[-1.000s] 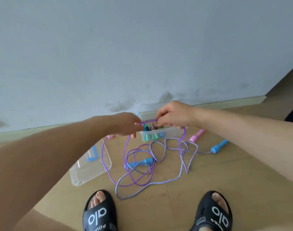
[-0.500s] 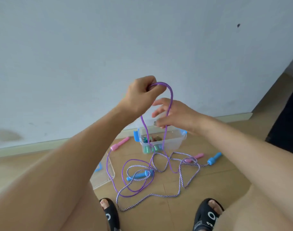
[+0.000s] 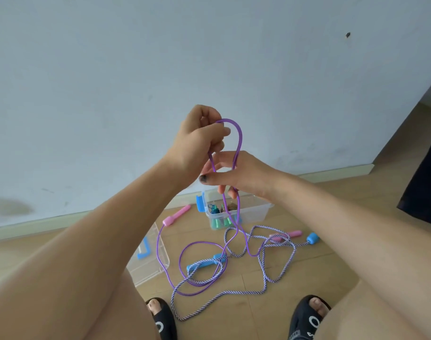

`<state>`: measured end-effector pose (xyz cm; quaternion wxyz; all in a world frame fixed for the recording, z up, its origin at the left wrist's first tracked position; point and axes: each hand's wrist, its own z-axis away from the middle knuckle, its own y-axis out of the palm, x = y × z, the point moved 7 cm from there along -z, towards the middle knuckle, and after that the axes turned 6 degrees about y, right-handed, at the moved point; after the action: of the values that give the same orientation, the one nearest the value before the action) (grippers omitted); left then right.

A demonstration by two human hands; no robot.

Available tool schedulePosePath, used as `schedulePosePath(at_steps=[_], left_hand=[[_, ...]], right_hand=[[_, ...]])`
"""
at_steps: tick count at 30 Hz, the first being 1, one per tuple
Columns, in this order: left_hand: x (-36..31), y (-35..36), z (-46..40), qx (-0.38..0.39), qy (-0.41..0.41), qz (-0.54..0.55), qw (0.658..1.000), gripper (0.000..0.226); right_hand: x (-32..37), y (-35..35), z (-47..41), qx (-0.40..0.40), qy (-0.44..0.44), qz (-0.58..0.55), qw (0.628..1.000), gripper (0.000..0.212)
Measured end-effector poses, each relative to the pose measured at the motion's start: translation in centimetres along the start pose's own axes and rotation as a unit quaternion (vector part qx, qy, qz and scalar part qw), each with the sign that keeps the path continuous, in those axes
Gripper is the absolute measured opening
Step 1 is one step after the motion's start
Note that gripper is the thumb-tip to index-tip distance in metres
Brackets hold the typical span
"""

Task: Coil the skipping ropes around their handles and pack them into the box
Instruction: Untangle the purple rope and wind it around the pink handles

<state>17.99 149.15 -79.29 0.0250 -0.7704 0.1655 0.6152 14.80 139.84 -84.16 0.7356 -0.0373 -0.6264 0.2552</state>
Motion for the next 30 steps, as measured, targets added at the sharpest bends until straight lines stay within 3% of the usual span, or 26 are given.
schedulePosePath(at_steps=[3, 5, 7, 10, 13, 15, 18, 22, 24, 27, 28, 30], left_hand=[[0.6, -0.3, -0.4, -0.033, -0.024, 0.058, 0.997, 0.026], [0.9, -0.7, -0.8, -0.041, -0.019, 0.024, 0.999, 0.028], [1.9, -1.2, -1.2, -0.015, -0.039, -0.012, 0.999, 0.041], [4.3, -0.7, -0.8, 0.11, -0.107, -0.053, 0.987, 0.063], [6.9, 1.0, 1.4, 0.305, -0.155, -0.165, 0.925, 0.046], [8.1, 2.1, 2.6, 0.354, -0.19, -0.179, 0.898, 0.04], [9.0, 2.7, 2.9, 0.344, -0.209, -0.197, 0.894, 0.008], [8.7, -0.4, 0.7, 0.273, -0.164, -0.369, 0.873, 0.028], [8.6, -2.2, -0.1, 0.25, -0.153, -0.445, 0.847, 0.034], [9.6, -3.3, 1.1, 0.294, -0.197, -0.53, 0.77, 0.038], [9.5, -3.4, 1.1, 0.287, -0.194, -0.539, 0.768, 0.04], [7.6, -3.5, 0.2, 0.205, -0.148, -0.5, 0.828, 0.042]], right_hand=[[0.3, 0.0, -0.5, -0.021, 0.0, 0.027, 0.999, 0.021], [0.7, -0.8, -1.0, -0.067, 0.001, 0.023, 0.997, 0.023], [1.0, -1.9, -1.4, -0.111, 0.009, -0.077, 0.991, 0.024], [1.5, -3.7, -1.8, -0.123, -0.002, -0.304, 0.945, 0.023], [1.9, -4.5, -1.9, -0.078, -0.011, -0.486, 0.871, 0.029], [2.0, -4.6, -1.9, -0.058, -0.013, -0.53, 0.846, 0.03], [1.9, -5.7, -2.1, -0.077, -0.016, -0.55, 0.831, 0.034], [0.9, -10.0, -1.2, -0.162, -0.032, -0.6, 0.783, 0.038], [0.1, -12.5, -0.5, -0.208, -0.049, -0.612, 0.761, 0.038], [-1.8, -15.7, 0.4, -0.296, -0.057, -0.601, 0.74, 0.036], [-3.1, -16.5, 0.7, -0.346, -0.031, -0.568, 0.746, 0.033], [-5.9, -16.6, 1.2, -0.406, 0.085, -0.441, 0.796, 0.017]])
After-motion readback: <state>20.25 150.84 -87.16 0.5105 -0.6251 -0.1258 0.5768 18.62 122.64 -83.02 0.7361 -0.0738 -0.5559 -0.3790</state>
